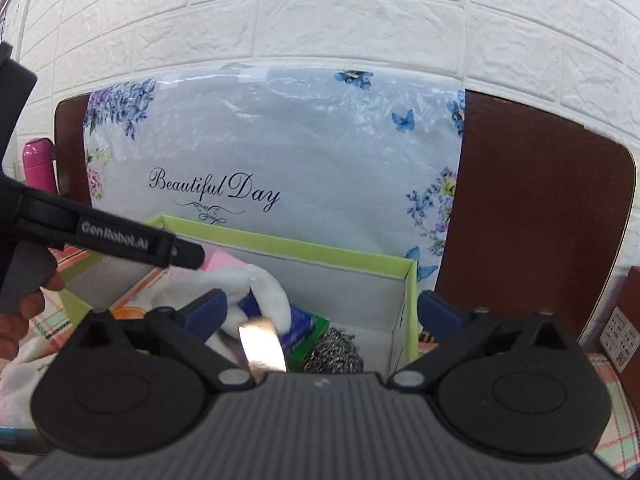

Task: Organize objects
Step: 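Carry glove and gold box into the lime-green box and release both, then move both grippers back to the remaining items on the table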

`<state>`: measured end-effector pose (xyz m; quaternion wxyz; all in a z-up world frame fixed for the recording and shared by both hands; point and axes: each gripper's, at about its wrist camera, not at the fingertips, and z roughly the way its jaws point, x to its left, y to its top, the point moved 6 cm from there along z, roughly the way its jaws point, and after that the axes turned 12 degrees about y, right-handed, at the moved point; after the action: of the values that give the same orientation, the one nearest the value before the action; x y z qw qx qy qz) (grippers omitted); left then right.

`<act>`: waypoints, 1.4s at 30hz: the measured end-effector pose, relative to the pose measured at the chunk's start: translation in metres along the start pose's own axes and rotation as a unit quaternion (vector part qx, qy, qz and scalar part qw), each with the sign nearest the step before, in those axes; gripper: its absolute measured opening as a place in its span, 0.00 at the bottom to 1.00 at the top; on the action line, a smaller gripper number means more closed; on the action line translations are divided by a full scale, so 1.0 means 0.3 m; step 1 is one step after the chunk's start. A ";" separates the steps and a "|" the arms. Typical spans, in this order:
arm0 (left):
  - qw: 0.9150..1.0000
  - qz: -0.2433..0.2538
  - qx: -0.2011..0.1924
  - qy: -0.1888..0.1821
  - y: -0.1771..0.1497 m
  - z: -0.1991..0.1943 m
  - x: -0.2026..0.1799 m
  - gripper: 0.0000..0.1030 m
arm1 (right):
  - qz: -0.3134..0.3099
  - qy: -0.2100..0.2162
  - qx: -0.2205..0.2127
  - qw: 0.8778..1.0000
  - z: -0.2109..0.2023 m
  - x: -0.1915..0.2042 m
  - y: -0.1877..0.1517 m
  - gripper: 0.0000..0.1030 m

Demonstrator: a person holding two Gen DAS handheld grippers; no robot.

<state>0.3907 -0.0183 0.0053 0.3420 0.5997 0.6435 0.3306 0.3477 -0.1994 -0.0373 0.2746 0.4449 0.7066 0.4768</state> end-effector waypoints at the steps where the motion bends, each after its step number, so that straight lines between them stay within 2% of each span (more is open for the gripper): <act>1: 1.000 -0.005 0.000 0.003 0.003 -0.012 0.009 0.88 | 0.001 -0.002 -0.001 1.000 -0.011 0.003 -0.001 1.00; 6: 0.999 0.003 -0.028 0.019 0.025 -0.139 0.021 0.88 | 0.017 -0.015 -0.013 1.000 -0.108 0.015 0.024 1.00; 11: 0.999 0.008 -0.037 0.019 0.007 -0.315 0.010 0.88 | 0.043 -0.001 -0.043 0.998 -0.277 0.062 0.050 1.00; 17: 0.999 0.015 -0.028 0.034 -0.094 -0.507 -0.001 0.89 | 0.074 0.004 -0.052 0.996 -0.467 0.120 0.007 1.00; 22: 0.998 0.032 -0.025 0.043 -0.203 -0.613 -0.014 0.90 | 0.097 0.012 -0.051 0.994 -0.590 0.176 -0.064 1.00; 31: 0.998 0.040 0.001 0.038 -0.364 -0.689 -0.033 0.90 | 0.128 0.002 -0.029 0.991 -0.730 0.237 -0.230 1.00; 42: 0.998 0.028 0.042 0.045 -0.480 -0.686 0.003 0.90 | 0.168 0.006 0.011 0.986 -0.757 0.279 -0.375 1.00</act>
<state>0.1398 -0.0297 -0.0024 0.2780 0.6157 0.6546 0.3394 0.0841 -0.2391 -0.0480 0.1818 0.5574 0.6285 0.5111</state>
